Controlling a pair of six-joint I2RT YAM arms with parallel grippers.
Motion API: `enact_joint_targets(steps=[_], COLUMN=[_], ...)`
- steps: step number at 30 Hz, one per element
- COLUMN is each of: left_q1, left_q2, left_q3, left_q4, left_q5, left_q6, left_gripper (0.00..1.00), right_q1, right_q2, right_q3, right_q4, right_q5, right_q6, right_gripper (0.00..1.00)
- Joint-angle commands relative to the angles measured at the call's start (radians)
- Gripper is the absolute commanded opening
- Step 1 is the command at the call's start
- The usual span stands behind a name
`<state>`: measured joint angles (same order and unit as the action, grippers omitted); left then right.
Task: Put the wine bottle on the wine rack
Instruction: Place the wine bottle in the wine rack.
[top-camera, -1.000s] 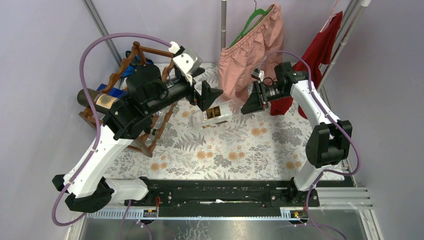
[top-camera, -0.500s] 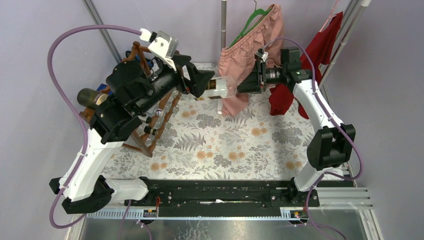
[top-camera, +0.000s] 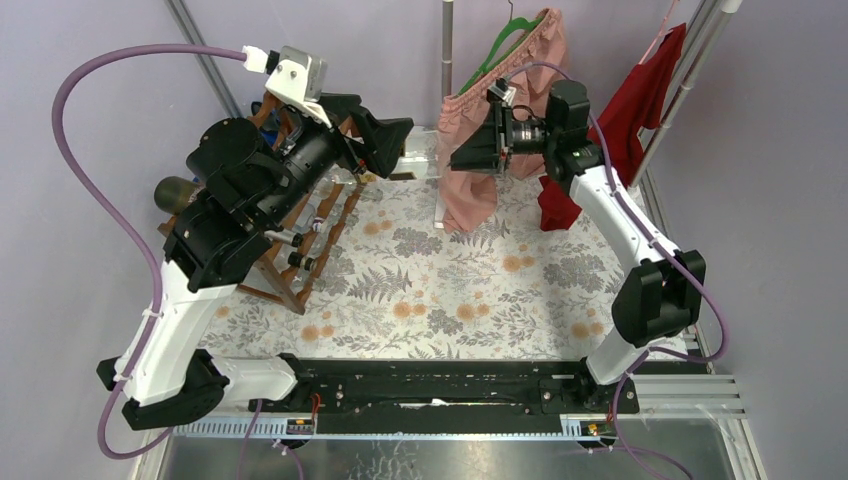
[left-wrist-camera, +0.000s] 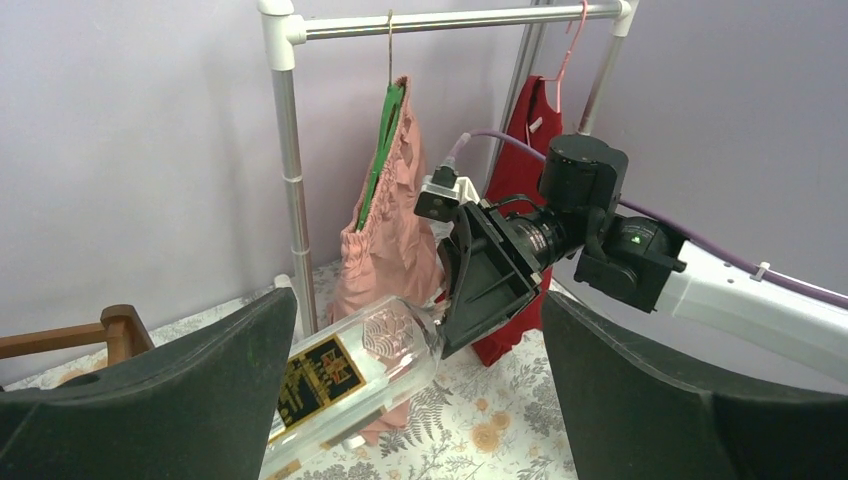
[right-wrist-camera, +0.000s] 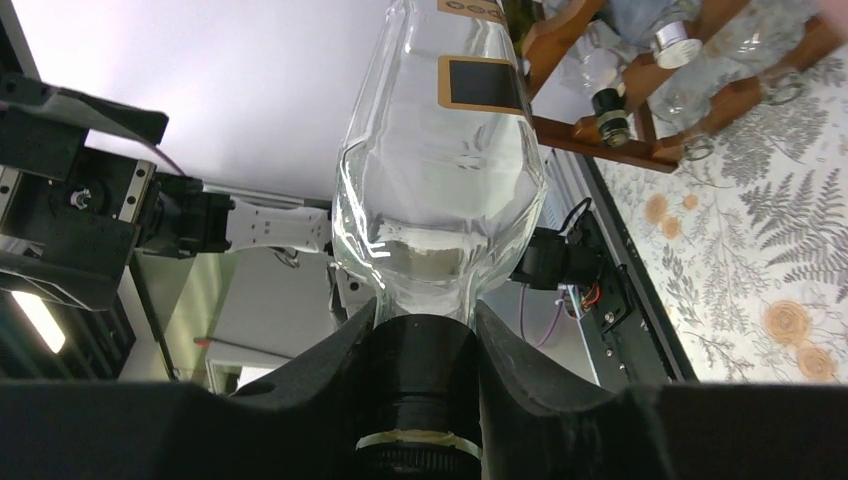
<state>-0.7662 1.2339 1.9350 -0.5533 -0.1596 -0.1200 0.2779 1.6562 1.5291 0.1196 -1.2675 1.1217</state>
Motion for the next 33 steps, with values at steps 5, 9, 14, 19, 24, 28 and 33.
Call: enact_joint_targets(steps=[5, 9, 14, 19, 24, 28, 33], left_q1=[-0.004, -0.004, -0.004, -0.004, -0.005, -0.004, -0.005], left_q2=[-0.026, -0.034, -0.025, -0.022, -0.024, -0.023, -0.035], left_q3=[0.018, 0.019, 0.05, 0.078, 0.094, 0.1, 0.091], left_q4=[0.038, 0.045, 0.048, 0.053, 0.075, 0.07, 0.062], left_q5=[-0.04, -0.052, -0.058, -0.073, -0.078, -0.079, -0.098], left_q6=[0.019, 0.02, 0.017, 0.022, 0.035, 0.04, 0.047], left_gripper=[0.99, 0.99, 0.99, 0.99, 0.99, 0.99, 0.99], right_q1=[0.101, 0.145, 0.184, 0.224, 0.272, 0.306, 0.336], right_q2=[0.017, 0.054, 0.096, 0.143, 0.208, 0.244, 0.295], right_q3=[0.151, 0.194, 0.241, 0.319, 0.402, 0.46, 0.516], right_q4=[0.165, 0.182, 0.171, 0.148, 0.144, 0.13, 0.143], right_q5=[0.043, 0.08, 0.129, 0.176, 0.21, 0.234, 0.27], right_q6=[0.078, 0.088, 0.085, 0.054, 0.05, 0.039, 0.043], right_gripper=[0.0, 0.0, 0.0, 0.0, 0.0, 0.0, 0.0])
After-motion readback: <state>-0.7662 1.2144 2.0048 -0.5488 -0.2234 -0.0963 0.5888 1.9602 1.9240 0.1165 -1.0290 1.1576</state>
